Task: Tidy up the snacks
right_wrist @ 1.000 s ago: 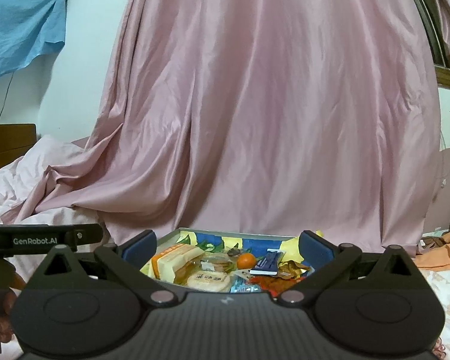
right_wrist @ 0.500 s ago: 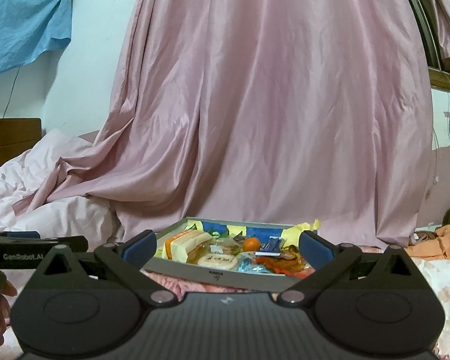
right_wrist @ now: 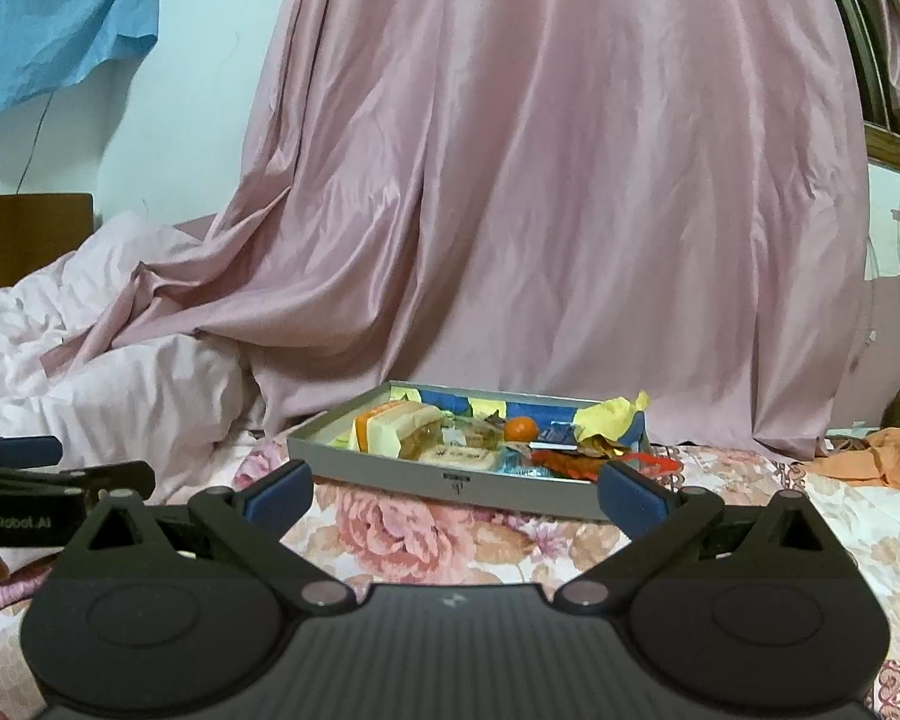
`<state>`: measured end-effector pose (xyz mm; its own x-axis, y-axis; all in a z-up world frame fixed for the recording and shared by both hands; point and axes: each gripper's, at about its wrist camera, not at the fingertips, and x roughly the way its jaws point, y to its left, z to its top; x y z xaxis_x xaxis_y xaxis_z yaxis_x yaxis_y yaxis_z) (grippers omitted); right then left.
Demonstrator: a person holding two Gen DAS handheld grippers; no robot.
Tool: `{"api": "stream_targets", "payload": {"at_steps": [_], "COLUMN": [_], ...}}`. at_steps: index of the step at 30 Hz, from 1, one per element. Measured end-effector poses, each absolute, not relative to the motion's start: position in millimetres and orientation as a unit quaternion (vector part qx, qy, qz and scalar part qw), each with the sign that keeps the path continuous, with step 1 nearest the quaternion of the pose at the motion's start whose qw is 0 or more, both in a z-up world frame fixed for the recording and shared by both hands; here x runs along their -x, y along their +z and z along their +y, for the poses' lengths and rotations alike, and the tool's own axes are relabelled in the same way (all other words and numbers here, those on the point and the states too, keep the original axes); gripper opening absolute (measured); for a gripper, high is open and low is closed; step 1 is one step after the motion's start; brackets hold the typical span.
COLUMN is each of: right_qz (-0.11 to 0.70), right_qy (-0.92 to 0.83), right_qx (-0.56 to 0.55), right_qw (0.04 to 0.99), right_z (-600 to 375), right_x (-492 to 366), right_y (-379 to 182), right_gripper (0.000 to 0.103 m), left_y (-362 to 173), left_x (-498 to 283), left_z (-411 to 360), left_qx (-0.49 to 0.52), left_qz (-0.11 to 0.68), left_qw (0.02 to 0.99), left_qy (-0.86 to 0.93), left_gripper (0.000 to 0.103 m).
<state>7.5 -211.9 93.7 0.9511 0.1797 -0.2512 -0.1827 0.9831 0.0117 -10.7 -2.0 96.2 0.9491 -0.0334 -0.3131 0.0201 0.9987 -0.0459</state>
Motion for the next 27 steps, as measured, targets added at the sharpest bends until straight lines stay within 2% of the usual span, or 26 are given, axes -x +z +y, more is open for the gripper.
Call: {"api": "stream_targets", "payload": {"at_steps": [8, 27], "right_qz": [0.154, 0.213], "right_qy": [0.059, 0.023], "right_qx": [-0.005, -0.019], "right_qw": [0.986, 0.977], "right_z": [-207.7, -202.1], "right_x": [-2.9, -15.7], "right_y": [74.3, 14.5], "right_gripper": [0.103, 0.103], "left_y": [75.5, 29.6], "left_x": [5.7, -20.4], "left_z": [10.1, 7.9], "left_qx": [0.047, 0.032], "left_qz": [0.194, 0.24], "left_qw": [0.98, 0.97], "left_qy": [-0.018, -0.033], "left_gripper": [0.102, 0.102]}}
